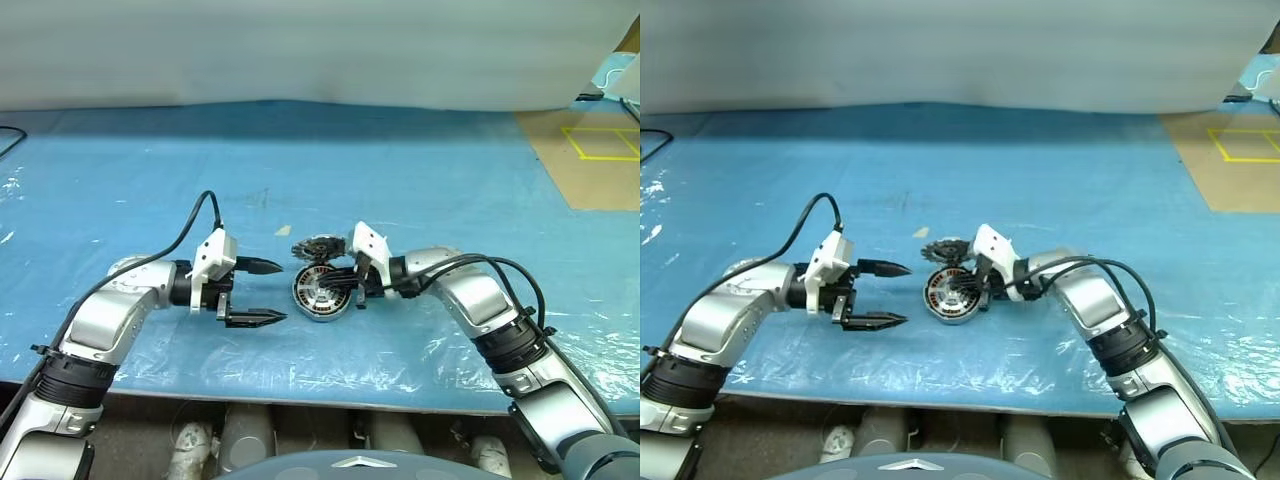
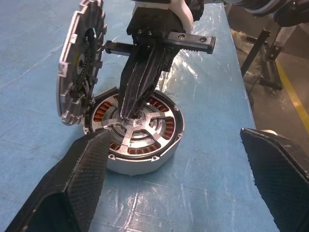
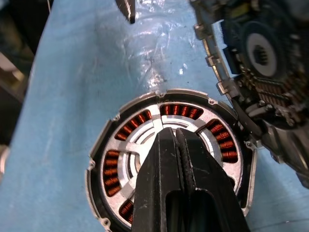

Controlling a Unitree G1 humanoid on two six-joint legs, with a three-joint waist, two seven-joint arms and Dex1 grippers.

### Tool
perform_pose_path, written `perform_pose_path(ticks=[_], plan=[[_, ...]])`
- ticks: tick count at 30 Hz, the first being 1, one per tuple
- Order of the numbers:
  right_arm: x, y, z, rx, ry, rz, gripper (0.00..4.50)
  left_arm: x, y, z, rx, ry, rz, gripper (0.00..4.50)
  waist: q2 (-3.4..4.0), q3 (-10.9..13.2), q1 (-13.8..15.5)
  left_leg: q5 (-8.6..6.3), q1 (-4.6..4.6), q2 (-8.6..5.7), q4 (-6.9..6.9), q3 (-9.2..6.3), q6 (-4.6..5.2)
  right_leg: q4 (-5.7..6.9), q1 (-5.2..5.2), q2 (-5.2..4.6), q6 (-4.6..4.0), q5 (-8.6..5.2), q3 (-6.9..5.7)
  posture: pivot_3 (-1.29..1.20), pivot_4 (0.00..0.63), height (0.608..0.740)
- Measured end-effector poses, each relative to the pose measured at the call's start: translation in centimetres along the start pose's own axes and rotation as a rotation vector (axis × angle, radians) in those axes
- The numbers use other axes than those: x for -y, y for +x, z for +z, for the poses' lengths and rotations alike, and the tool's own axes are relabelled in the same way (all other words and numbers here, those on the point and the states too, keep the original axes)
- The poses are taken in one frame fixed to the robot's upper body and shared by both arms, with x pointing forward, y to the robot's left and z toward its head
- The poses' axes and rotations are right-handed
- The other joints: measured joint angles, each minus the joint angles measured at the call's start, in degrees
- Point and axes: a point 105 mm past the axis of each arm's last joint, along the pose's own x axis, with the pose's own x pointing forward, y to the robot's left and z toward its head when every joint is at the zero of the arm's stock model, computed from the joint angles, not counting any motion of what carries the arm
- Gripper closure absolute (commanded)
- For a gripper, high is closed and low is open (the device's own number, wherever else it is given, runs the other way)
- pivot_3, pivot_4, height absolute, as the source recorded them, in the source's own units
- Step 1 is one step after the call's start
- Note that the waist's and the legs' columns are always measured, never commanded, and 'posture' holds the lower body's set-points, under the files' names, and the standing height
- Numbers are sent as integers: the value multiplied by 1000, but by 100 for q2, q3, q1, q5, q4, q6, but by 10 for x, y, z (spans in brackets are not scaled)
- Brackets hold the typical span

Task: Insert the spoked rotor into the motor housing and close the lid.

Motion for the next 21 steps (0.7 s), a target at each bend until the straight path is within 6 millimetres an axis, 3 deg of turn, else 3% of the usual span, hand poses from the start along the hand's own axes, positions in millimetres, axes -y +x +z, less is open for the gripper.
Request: perform_pose_path(ticks=[6, 10, 17, 21], plan=[[2, 0, -2, -8, -41, -4, 4481, 0, 0, 0, 2, 2, 4, 0, -1, -1, 1, -14, 50, -6, -1, -2, 21, -4, 47, -3, 42, -25, 10, 0, 150, 740], [1, -5, -2, 20, 24, 15, 4481, -1, 0, -1, 2, 0, 5, 0, -2, -1, 14, -14, 48, -10, -1, -2, 22, -3, 47, -4, 41, -24, 13, 0, 150, 740], [-10, -34, -12, 6, 96, 42, 4481, -2, -1, -2, 1, -5, 12, 0, -2, -1, 13, -13, 7, -5, -8, -3, 21, -12, 14, 1, 6, -4, 5, 0, 150, 740], [7, -56, -10, 46, 152, -77, 4481, -3, -2, -1, 4, 1, 22, 0, -1, -1, -5, -14, 10, -3, -7, -2, 21, -9, 11, 1, 6, -4, 6, 0, 150, 740]])
